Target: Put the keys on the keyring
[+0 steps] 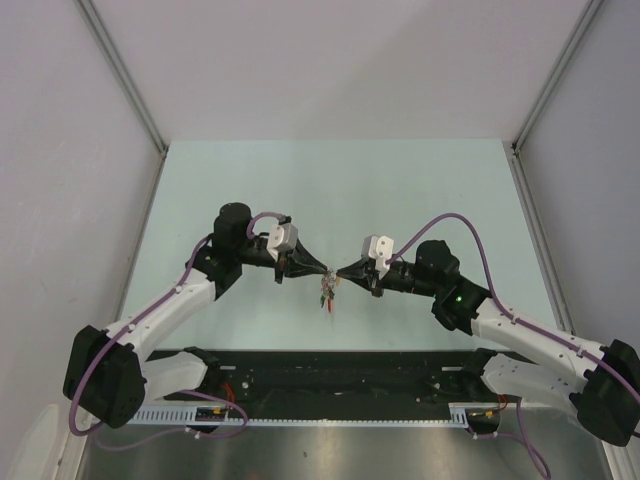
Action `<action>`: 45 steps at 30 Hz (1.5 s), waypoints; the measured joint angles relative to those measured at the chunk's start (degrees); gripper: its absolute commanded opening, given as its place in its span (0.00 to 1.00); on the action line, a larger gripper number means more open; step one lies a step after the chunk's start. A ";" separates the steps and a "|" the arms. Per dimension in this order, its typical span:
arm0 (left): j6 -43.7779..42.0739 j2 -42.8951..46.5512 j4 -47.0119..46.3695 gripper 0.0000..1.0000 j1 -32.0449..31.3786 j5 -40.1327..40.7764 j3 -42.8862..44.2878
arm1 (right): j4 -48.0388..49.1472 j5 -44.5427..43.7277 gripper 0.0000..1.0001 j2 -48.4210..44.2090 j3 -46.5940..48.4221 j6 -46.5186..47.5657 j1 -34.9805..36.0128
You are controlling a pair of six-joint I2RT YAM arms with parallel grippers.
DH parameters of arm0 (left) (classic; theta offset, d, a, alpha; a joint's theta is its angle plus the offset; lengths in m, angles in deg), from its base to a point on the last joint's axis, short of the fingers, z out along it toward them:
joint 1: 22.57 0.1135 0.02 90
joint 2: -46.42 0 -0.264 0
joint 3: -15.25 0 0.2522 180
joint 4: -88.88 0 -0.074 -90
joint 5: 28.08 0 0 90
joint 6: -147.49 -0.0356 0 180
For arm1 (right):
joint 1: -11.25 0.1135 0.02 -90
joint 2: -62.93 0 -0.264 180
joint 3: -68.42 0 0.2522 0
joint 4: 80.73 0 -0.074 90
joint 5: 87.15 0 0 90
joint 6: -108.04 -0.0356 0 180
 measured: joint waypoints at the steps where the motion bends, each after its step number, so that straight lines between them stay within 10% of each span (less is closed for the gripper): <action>1: 0.00 0.00 0.00 0.00 -0.02 -0.02 0.00 | 0.00 0.00 0.00 0.00 0.00 0.00 0.00; 45: -0.07 0.04 0.42 0.00 -0.35 1.46 0.00 | -0.02 -2.16 0.00 0.00 -0.02 -0.33 -0.02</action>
